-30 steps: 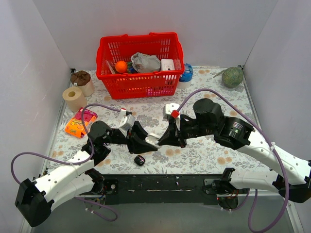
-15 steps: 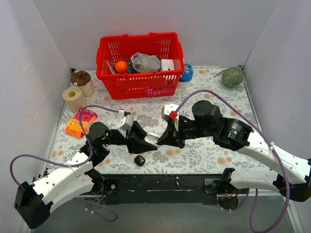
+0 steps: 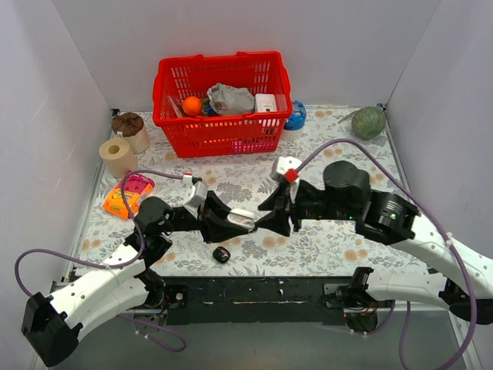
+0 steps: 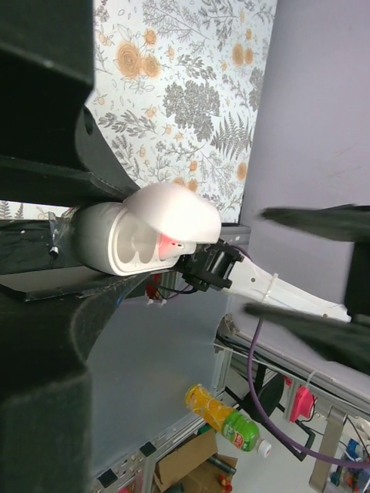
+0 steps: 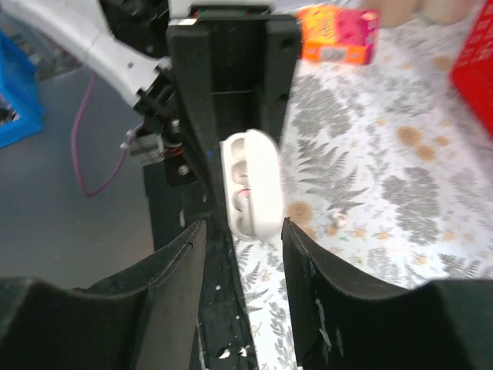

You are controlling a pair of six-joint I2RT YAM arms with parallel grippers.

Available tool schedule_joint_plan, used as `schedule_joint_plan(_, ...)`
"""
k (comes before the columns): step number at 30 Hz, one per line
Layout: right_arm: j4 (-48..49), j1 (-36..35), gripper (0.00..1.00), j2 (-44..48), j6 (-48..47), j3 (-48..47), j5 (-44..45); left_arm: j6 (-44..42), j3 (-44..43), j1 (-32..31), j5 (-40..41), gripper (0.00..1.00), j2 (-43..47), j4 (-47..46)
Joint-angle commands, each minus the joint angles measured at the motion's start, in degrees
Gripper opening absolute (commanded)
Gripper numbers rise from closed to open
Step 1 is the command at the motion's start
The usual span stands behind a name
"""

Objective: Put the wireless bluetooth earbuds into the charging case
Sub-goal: Place the earbud in the charging case, then adjust the earbud at the center of the board.

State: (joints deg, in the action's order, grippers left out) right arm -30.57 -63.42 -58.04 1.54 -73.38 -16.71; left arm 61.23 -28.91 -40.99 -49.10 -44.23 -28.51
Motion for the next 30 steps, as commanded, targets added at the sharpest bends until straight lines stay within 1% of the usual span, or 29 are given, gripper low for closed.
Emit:
schedule_joint_plan(1, 5.2, 0.1, 0.52, 9.0, 2.5, -1.0, 14.2, -1.7, 1.0, -0.1, 2.2, 0.00, 3.5, 2.0)
schedule_joint_plan(2, 6.7, 0.1, 0.52, 12.2, 3.0, 1.2, 21.0, -1.8, 1.2, -0.2, 3.0, 0.00, 4.2, 2.9)
schedule_joint_plan(3, 8.1, 0.1, 0.50, 13.6, 4.1, 3.8, 23.7, -1.8, 1.5, -0.1, 4.9, 0.00, 6.2, 4.5)
schedule_joint_plan(4, 10.1, 0.1, 0.50, 14.5, 4.2, 9.6, 25.7, -1.7, 1.8, -0.2, 5.8, 0.00, 7.2, 5.0)
schedule_joint_plan(5, 10.3, 0.2, 0.50, 14.2, 4.7, 11.8, 28.6, -1.5, 2.1, -0.2, 6.8, 0.00, 8.6, 5.4)
schedule_joint_plan(6, 10.4, 0.2, 0.50, 13.1, 5.5, 13.9, 29.6, -1.2, 2.7, -0.1, 8.1, 0.00, 10.8, 6.4)
schedule_joint_plan(8, 11.6, 0.5, 0.49, 8.2, 6.7, 19.2, 28.8, -1.2, 2.9, -0.2, 9.8, 0.00, 13.1, 7.8)
schedule_joint_plan(9, 13.2, 0.6, 0.44, 6.3, 7.2, 20.9, 27.9, -1.1, 3.1, -0.2, 10.4, 0.00, 15.0, 8.9)
schedule_joint_plan(10, 15.3, 0.7, 0.42, 4.7, 8.2, 24.6, 26.8, -1.1, 3.1, -0.2, 11.5, 0.00, 15.9, 9.3)
schedule_joint_plan(11, 20.2, 0.8, 0.41, 1.4, 8.6, 26.1, 24.6, -1.1, 3.2, -0.2, 11.8, 0.00, 16.6, 9.8)
schedule_joint_plan(13, 24.5, 0.9, 0.38, -2.2, 9.3, 28.4, 23.2, -1.2, 2.9, -0.2, 12.7, 0.00, 18.0, 11.1)
schedule_joint_plan(14, 28.2, 1.1, 0.37, -6.4, 9.4, 29.3, 21.4, -1.3, 2.7, -0.2, 12.8, 0.00, 18.4, 12.0)
schedule_joint_plan(16, 30.0, 1.2, 0.35, -10.9, 8.9, 28.7, 19.5, -1.4, 2.5, -0.2, 13.0, 0.00, 19.1, 12.6)
schedule_joint_plan(17, 31.6, 1.2, 0.33, -15.3, 8.8, 27.4, 18.7, -1.3, 2.5, -0.2, 13.1, 0.00, 19.2, 13.0)
schedule_joint_plan(20, 34.6, 2.2, 0.32, -22.1, 8.7, 25.8, 17.2, -1.4, 2.5, -0.2, 13.3, 0.00, 20.1, 14.2)
schedule_joint_plan(23, 38.6, 4.9, 0.32, -26.7, 10.5, 25.2, 13.3, -1.8, 2.3, -0.2, 14.0, 0.00, 20.9, 15.8)
schedule_joint_plan(25, 41.1, 6.6, 0.35, -28.8, 11.5, 24.9, 11.8, -2.0, 2.3, -0.2, 14.2, 0.00, 21.5, 16.5)
schedule_joint_plan(26, 41.9, 8.4, 0.40, -30.8, 12.1, 24.7, 10.7, -2.2, 2.3, -0.2, 14.5, 0.00, 21.7, 17.3)
schedule_joint_plan(30, 44.3, 11.4, 0.48, -36.1, 12.9, 22.9, 7.7, -3.0, 2.3, -0.2, 15.2, 0.00, 22.8, 18.7)
